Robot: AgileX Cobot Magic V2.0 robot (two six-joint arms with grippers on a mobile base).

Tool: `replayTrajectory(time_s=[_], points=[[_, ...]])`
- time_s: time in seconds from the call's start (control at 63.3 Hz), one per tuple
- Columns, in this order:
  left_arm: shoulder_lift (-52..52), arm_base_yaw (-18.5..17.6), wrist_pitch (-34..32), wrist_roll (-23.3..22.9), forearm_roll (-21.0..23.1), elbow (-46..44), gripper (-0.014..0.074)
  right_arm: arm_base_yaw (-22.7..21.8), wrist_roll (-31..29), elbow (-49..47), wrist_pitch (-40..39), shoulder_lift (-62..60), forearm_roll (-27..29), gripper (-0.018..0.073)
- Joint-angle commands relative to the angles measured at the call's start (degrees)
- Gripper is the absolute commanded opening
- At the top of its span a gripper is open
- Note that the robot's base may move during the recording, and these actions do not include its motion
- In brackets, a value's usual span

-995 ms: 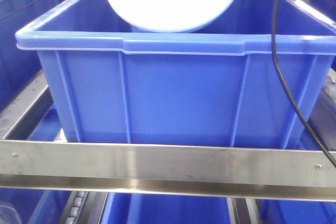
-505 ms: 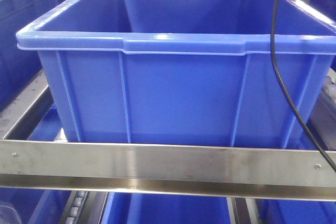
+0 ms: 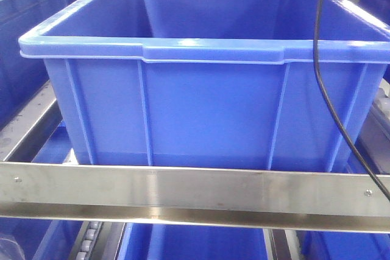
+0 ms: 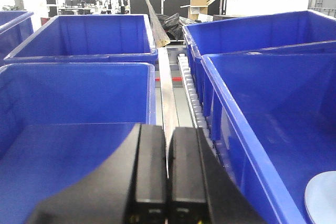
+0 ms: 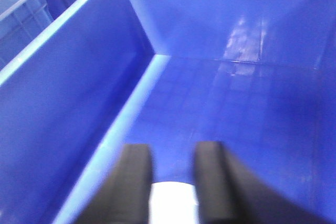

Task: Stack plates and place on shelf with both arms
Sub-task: 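Open the right gripper to release the plates inside the bin, then raise the empty right gripper up out of the blue bin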

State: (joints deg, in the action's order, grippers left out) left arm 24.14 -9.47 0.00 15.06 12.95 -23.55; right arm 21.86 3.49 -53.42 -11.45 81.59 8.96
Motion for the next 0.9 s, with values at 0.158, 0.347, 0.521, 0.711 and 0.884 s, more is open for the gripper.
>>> replayTrajectory(time_s=[0.158,0.347,0.521,0.711,0.884], points=[[0.43,-0.01,-4.74,-0.25,0.2,-1.64,0.008,-2.38,-0.09,-0.18,-3.34,-6.92,-0.24,0.0053],[0.43,-0.01,-4.74,-0.25,0.2,-1.64,0.008,-5.96,-0.15,1.64,1.71,-12.96,-0.27,0.0053],[0.43,-0.01,-4.74,-0.25,0.2,-1.64,0.008,-8.46,-3.49,4.43,8.04,-19.62,-1.96,0.0053],[0.43,-0.01,-4.74,-0.25,0.2,-1.64,0.008,-13.47,-3.49,10.02,11.45,-29.01,-1.97,0.0053],[0.43,-0.01,-4.74,-0.25,0.2,-1.64,0.008,-17.85,-3.49,16.39,11.45,-39.2,-1.97,0.0053]])
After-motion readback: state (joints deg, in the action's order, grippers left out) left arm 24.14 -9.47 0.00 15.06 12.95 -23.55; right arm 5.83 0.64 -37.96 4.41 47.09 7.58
